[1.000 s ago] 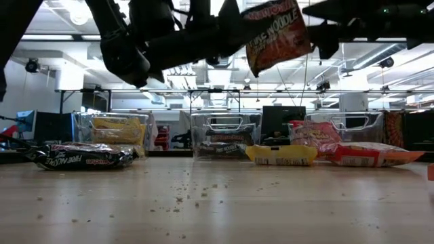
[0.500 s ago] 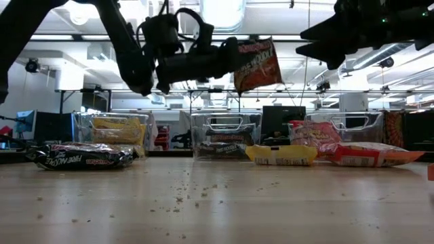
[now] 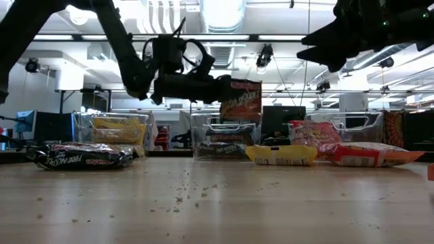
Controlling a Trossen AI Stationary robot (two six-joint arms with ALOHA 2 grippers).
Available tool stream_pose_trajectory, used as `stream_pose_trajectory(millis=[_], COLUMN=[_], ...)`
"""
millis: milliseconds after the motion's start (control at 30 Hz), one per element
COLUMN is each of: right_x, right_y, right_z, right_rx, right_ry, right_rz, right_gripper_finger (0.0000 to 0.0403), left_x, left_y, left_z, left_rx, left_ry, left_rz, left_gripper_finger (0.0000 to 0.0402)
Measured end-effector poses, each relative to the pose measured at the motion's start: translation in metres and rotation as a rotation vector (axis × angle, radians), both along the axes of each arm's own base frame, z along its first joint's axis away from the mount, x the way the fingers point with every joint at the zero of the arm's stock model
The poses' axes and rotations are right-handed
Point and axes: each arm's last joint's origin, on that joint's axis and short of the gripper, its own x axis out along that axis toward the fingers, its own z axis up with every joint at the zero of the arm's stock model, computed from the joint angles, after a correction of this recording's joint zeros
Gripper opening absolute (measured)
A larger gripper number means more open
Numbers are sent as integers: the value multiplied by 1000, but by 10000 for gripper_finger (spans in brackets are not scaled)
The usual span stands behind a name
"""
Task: Sort Maruchan noodles
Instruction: Put the black noodle pack into the middle transparent bin
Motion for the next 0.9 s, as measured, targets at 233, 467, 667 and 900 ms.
stream_pose_trajectory(millis=[233,467,667,900], right_x=[0,0,0,0], right_y=[-2,-2,-2,-2], right_z=[-1,-1,-1,-1], right_rx=[-13,-16,-18,-17], right_ry=[16,16,14,14], right_rz=[-57,-62,-79,-79], right_gripper_finger=[256,256,256,256], left_x=[-11,-27,-35,-40], left_y=[23,55,68,77], left_z=[10,4,4,0], left_rx=[67,43,111,116], left_ry=[-21,36,74,111], left_rz=[61,51,43,-74], left_gripper_finger=[95,95,96,96])
